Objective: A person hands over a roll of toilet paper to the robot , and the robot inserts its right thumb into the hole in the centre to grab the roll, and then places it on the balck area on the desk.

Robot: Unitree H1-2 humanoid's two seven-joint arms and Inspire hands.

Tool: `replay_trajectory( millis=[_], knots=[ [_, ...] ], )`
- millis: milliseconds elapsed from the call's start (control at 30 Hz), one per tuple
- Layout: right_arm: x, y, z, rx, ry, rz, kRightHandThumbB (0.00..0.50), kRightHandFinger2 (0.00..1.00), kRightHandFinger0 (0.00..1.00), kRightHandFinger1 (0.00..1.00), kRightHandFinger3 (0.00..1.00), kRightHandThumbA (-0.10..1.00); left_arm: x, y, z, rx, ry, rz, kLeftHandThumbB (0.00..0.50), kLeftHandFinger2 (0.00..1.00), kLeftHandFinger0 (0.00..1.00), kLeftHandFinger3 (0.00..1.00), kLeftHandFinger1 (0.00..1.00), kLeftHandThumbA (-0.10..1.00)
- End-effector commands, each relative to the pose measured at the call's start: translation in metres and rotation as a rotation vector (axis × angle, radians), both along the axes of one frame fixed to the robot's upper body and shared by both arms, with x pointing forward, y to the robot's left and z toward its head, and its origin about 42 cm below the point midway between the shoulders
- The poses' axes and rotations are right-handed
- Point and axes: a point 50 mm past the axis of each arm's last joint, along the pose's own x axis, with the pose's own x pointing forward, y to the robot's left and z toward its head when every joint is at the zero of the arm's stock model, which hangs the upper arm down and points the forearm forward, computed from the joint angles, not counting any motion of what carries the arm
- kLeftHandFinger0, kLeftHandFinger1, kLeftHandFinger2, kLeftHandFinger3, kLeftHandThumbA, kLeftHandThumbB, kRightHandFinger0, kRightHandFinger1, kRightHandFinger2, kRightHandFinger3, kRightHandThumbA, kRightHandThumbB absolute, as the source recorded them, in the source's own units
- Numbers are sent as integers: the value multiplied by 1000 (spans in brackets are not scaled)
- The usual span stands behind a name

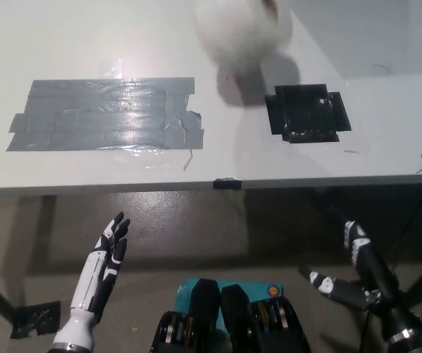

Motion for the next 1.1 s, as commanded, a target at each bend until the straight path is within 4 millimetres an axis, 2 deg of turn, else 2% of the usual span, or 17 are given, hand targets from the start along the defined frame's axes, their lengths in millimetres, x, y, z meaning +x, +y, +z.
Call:
replay_trajectory(
  millis=[0,33,100,133,200,233,333,433,533,600,667,733,833,867,933,1067],
  knots=[
    [8,-16,84,53,-242,-11,288,1000,1000,1000,1000,889,5,4,13,24,-89,-10,175,1000,1000,1000,1000,978],
    [10,-20,102,53,-286,-3,294,1000,1000,1000,1000,908,5,4,13,24,-85,-12,177,1000,1000,1000,1000,980],
    [16,-27,126,15,-358,-4,314,1000,1000,1000,1000,990,5,4,13,31,-80,-12,188,1000,1000,1000,1000,997],
    [23,-33,142,-21,-403,-1,291,1000,1000,1000,1000,1000,5,4,12,34,-80,-11,190,1000,1000,1000,1000,1000],
    [31,-42,161,-48,-447,18,273,1000,1000,1000,1000,1000,4,4,12,33,-78,-11,191,1000,1000,1000,1000,1000],
    [38,-48,177,-56,-462,31,283,1000,1000,1000,1000,1000,4,4,11,31,-75,-12,192,1000,1000,1000,1000,1000],
    [60,-58,219,-43,-482,77,265,1000,1000,1000,1000,1000,4,5,11,32,-79,-8,180,1000,1000,1000,1000,993],
    [81,-65,254,-41,-435,75,316,1000,1000,1000,1000,1000,4,5,13,32,-77,-6,184,1000,1000,1000,1000,992],
    [107,-73,287,-69,-380,92,330,1000,1000,1000,1000,1000,5,6,13,37,-80,-11,181,1000,1000,1000,1000,994],
    [122,-72,301,-116,-352,119,288,1000,1000,1000,1000,1000,5,7,13,36,-79,-9,186,1000,1000,1000,1000,993],
    [153,-66,314,-224,-293,143,319,1000,1000,1000,1000,1000,5,6,13,32,-76,-10,189,1000,1000,1000,1000,990],
    [174,-60,324,-323,-216,133,344,1000,1000,1000,1000,999,5,4,13,30,-77,-15,187,1000,1000,1000,1000,989],
    [195,-48,333,-400,-164,169,344,1000,1000,1000,1000,997,5,3,14,31,-79,-16,190,1000,1000,1000,1000,986],
    [204,-41,336,-385,-131,203,324,1000,1000,1000,1000,956,5,3,15,29,-77,-16,192,1000,1000,1000,1000,984],
    [224,-28,344,-436,-71,226,381,1000,1000,1000,1000,894,5,3,15,29,-70,-15,207,1000,1000,1000,1000,985],
    [248,-4,349,-532,-3,240,401,1000,1000,1000,1000,914,6,3,17,24,-77,-15,205,1000,1000,1000,1000,986]
  ],
)
